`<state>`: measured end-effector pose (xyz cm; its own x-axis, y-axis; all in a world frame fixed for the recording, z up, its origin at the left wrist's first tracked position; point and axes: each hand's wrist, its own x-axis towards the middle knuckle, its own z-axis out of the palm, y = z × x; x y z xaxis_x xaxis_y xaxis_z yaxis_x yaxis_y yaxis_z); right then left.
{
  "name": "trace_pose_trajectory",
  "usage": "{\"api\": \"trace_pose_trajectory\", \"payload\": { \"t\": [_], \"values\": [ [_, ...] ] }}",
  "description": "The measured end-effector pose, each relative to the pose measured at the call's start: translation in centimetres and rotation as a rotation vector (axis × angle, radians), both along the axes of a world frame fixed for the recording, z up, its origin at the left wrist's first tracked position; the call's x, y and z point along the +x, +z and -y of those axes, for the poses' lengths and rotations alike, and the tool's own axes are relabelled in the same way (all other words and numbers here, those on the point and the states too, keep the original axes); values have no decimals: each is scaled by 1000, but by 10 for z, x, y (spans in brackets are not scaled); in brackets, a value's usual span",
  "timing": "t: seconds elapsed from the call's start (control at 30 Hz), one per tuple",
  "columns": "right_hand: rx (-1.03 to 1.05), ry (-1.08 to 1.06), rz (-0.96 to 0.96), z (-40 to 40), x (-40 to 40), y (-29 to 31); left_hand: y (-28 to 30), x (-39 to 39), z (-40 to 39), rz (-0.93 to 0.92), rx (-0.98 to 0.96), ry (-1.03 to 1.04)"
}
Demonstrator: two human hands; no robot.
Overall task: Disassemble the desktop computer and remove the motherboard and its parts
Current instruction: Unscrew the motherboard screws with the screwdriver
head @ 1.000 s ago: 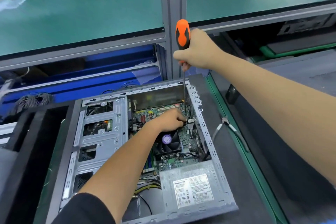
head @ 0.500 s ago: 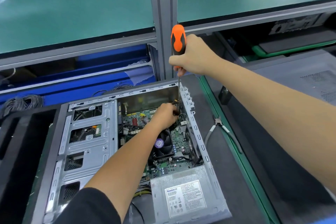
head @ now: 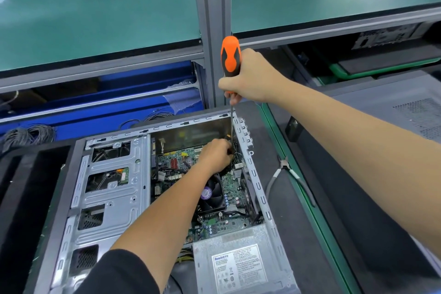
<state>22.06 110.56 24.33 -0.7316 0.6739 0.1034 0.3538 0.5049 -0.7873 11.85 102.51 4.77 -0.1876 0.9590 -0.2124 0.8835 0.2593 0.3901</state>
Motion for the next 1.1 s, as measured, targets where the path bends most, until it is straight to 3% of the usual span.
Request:
{"api": "trace_pose_trajectory", "payload": {
  "t": [0.17,1.1],
  "values": [
    [-9,40,17,2,0,7,3,-5,1,108,-48,-31],
    [22,103,141,18,3,12,-5,-3,1,20,1,-109]
  ]
}}
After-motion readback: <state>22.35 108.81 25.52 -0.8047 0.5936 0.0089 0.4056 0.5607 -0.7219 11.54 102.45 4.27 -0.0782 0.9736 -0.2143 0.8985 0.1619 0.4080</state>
